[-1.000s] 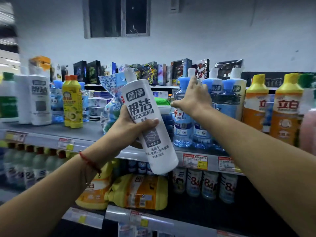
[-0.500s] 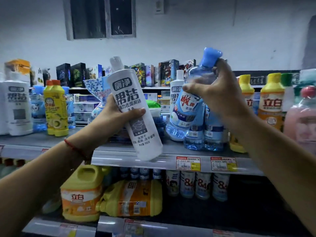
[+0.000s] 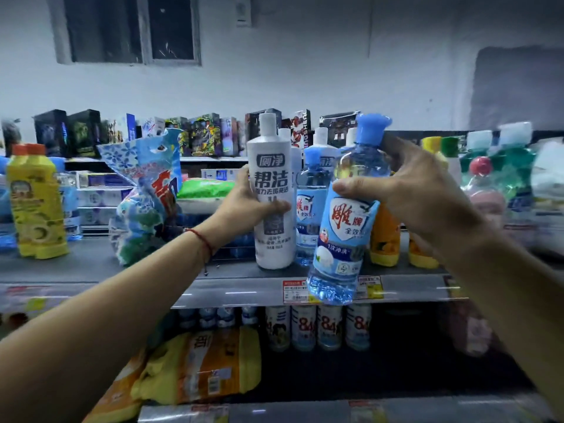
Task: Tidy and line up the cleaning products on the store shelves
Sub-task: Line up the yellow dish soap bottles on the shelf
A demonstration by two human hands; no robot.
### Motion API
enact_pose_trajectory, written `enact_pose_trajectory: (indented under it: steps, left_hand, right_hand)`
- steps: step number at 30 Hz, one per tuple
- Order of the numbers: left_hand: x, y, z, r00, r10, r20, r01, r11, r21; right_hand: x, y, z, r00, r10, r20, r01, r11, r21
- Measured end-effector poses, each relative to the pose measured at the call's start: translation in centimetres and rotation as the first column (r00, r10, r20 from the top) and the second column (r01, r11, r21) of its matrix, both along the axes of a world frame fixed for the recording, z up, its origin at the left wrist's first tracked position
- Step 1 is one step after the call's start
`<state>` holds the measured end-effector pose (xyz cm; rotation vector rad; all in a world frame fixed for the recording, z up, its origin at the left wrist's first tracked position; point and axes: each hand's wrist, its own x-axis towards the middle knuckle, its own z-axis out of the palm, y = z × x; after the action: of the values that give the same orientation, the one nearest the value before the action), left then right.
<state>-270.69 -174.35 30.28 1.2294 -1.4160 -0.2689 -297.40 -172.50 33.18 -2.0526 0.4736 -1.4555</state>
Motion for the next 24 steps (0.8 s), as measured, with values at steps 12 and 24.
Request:
enact_pose_trajectory:
  steps: [12,24]
  left_hand:
    - [0.0,-0.5,-1.4,0.993,0.091,0.071,-0.096,0.993,0.069]
    - [-9.9,8.7,-11.8,0.895,-0.318,-0.312,0.355,0.932,0.069]
  right_hand:
    - [-0.8,0.1,-3.4,0.986,0.148,-0.072,-0.142,0.986,0.085]
    - [1.2,1.1,-7.1,0.961,0.252,-0.11,-0.225,0.951,0.21]
